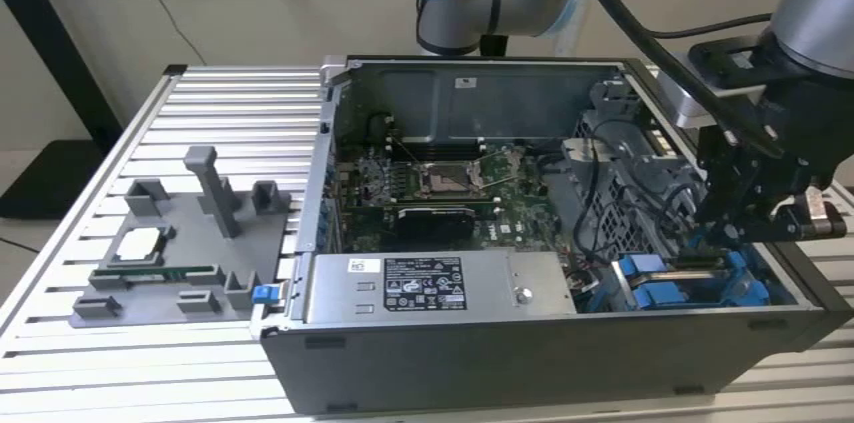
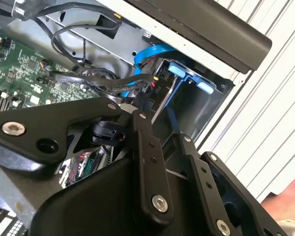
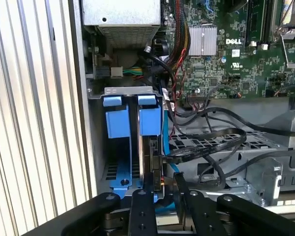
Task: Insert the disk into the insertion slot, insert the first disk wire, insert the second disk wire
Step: 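Insert the second disk wire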
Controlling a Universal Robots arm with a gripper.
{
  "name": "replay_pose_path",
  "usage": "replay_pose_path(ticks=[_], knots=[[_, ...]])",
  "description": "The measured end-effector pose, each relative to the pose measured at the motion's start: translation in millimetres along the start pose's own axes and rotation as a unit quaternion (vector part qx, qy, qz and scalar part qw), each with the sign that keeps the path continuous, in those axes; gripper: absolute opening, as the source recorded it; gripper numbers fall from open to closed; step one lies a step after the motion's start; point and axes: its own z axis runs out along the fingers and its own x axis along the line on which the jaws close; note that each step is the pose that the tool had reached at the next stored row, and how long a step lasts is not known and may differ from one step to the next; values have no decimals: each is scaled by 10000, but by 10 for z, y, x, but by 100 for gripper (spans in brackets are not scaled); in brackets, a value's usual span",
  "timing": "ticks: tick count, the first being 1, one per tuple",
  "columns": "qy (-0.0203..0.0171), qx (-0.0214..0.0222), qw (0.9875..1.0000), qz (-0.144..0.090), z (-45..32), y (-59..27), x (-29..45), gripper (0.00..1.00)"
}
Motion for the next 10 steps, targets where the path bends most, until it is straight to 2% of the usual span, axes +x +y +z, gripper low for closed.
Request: replay_pose_path(ticks=[3, 4, 5, 10], knots=[[1, -4, 10000, 1, -1, -1, 0, 100], [6, -30, 10000, 2, -3, -7, 0, 100], [14, -93, 10000, 8, 0, -18, 0, 100], [58, -519, 9986, 45, 11, -95, -5, 100]])
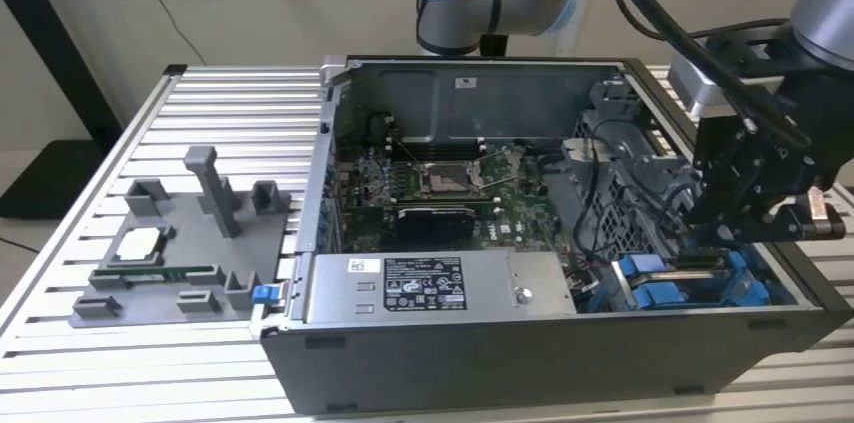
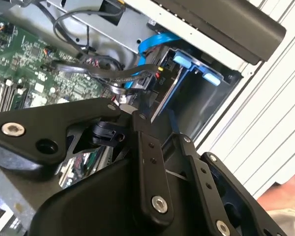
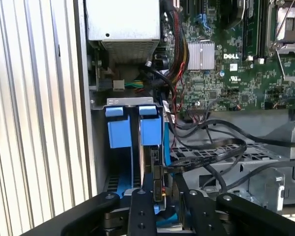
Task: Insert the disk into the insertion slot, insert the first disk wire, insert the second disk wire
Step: 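Insert the second disk wire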
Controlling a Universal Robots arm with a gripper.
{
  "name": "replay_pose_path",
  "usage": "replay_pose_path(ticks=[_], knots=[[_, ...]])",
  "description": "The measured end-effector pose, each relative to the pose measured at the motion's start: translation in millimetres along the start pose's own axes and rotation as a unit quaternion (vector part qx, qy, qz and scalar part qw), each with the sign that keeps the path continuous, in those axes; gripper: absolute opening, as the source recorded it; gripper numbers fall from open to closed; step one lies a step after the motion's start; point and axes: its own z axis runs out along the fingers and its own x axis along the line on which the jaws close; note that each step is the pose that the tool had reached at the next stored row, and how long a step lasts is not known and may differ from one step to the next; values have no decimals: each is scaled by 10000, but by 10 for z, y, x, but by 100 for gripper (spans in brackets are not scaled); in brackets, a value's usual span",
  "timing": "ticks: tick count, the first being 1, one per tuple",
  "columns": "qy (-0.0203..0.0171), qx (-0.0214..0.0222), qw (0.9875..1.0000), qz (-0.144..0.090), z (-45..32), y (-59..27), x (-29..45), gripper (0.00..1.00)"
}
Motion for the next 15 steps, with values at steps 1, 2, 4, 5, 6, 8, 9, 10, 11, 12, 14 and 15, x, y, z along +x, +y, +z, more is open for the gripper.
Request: replay_pose_path(ticks=[1, 2, 4, 5, 6, 8, 9, 10, 11, 12, 14, 15], knots=[[5, -70, 10000, 6, -1, -18, -1, 100], [10, -140, 9999, 12, -4, -36, -3, 100], [17, -246, 9997, 22, -17, -61, -6, 100], [21, -286, 9996, 25, -27, -67, -7, 100], [22, -318, 9995, 28, -37, -70, -8, 100], [24, -357, 9994, 32, -52, -70, -9, 100], [24, -365, 9993, 33, -54, -70, -9, 100], [24, -369, 9993, 33, -54, -70, -9, 100], [24, -370, 9993, 33, -54, -71, -10, 100], [26, -372, 9993, 33, -56, -71, -10, 100], [28, -374, 9993, 33, -56, -71, -9, 100], [28, -374, 9993, 33, -56, -71, -9, 100]])
